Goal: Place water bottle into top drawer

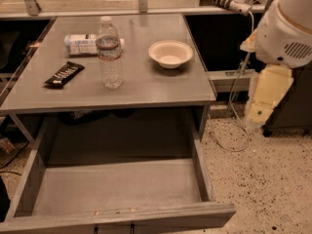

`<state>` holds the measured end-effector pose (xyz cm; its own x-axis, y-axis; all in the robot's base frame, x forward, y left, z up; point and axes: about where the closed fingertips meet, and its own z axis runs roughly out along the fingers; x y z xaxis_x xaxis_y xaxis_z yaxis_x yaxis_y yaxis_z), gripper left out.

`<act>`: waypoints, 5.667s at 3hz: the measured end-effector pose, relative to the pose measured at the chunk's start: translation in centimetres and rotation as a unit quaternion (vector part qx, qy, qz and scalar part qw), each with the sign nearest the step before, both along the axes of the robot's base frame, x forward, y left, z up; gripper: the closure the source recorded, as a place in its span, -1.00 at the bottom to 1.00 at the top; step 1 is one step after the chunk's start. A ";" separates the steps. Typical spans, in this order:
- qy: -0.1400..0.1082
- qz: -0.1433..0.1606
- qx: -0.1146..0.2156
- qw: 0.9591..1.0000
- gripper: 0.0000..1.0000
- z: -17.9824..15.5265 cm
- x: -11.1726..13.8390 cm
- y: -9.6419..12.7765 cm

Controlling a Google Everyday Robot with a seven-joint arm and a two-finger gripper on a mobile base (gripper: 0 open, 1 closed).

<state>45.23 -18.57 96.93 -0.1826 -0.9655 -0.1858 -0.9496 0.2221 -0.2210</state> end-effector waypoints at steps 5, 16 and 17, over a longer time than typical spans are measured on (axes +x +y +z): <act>0.035 -0.031 0.159 0.986 -1.00 -2.2 9.1 5.1; 0.005 0.099 0.412 0.906 -1.00 -7.7 23.6 27.3; 0.005 0.099 0.413 0.906 -1.00 -7.7 23.7 27.3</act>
Offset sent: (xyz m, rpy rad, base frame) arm 0.0322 0.0122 -0.0264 0.2430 0.0156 -0.0620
